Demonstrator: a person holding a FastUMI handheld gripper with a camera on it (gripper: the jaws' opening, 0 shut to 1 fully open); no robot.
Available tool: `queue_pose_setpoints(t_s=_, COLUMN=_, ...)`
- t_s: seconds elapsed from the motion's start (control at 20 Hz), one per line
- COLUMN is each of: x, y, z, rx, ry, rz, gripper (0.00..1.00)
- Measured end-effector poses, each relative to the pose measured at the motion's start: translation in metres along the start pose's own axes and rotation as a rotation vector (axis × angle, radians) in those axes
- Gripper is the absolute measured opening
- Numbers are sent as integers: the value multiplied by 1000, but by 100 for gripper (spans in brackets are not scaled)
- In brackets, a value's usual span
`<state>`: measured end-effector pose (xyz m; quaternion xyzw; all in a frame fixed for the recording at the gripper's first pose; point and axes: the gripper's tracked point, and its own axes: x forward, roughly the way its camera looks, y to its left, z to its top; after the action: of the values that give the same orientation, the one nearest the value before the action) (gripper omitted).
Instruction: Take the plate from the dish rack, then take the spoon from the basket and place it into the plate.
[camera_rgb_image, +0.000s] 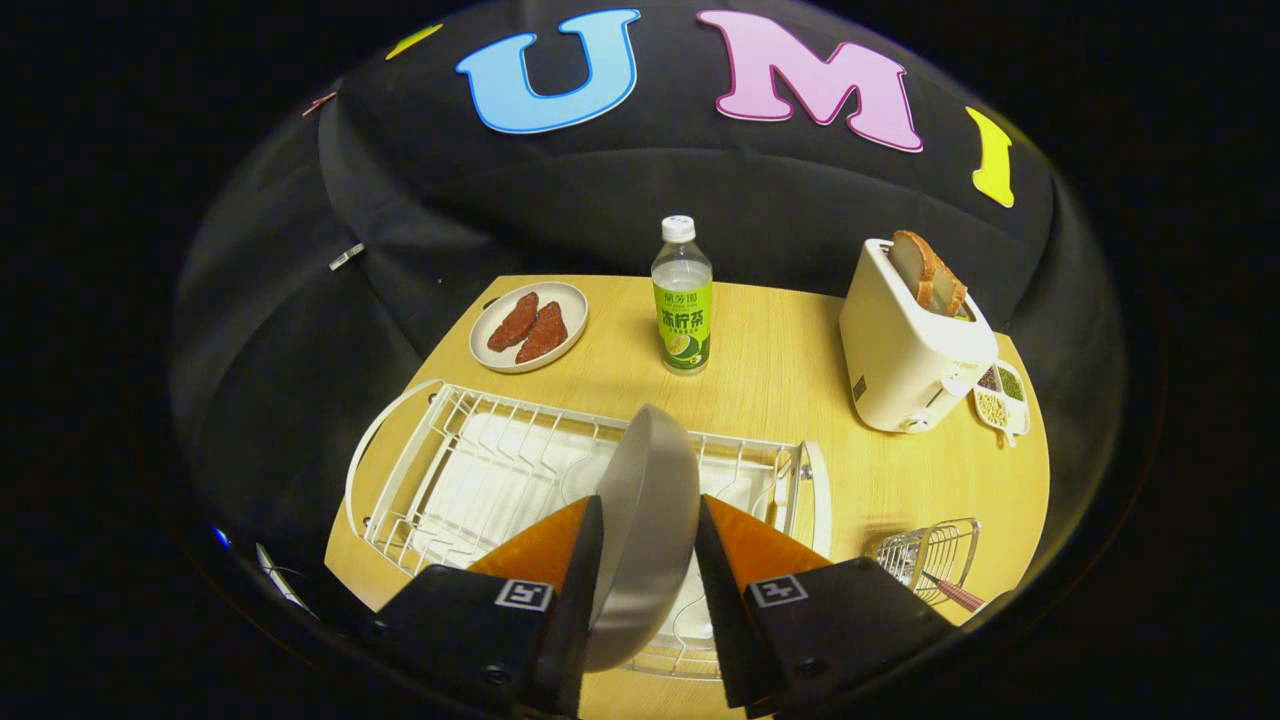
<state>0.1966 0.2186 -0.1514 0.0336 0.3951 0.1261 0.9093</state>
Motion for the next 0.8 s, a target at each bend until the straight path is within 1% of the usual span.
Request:
queue_pose_setpoints(t_s=0.05, x=1, y=1, z=-3, rx=0, ry=15, rz=-1, gripper=54)
queue_pose_setpoints(t_s=0.1, x=4, y=-1, z=-7, rx=3, ry=30, rz=-13, gripper=54)
queue_pose_setpoints(t_s=0.3, x=3, y=-3, z=-11, rx=44, ry=80, rz=-41, gripper=47)
queue_pose_setpoints(t_s=0.35, x=2, y=-3, z=-12, rx=51, ry=89, rz=-49, gripper=46)
queue_pose_setpoints(t_s=0.4, x=3, y=-5, z=-14, rx=54, ry=97, rz=-63, gripper=43)
queue_pose_setpoints(t_s=0.5, x=-1, y=-2, z=-13, rx=51, ry=96, rz=-82, gripper=40)
queue_pose_setpoints(t_s=0.6, x=-4, y=2, z=-14, rx=26, ry=98, rz=-99, gripper=40)
queue_pose_setpoints(t_s=0.65, x=-6, y=1, z=-16, rx=28, ry=106, rz=-114, gripper=40)
queue_pose_setpoints(t_s=0.7, x=-7, y=4, z=-14, rx=38, ry=109, rz=-119, gripper=37)
queue_pose_setpoints(t_s=0.8, x=-9, y=5, z=-11, rx=48, ry=111, rz=-129, gripper=37)
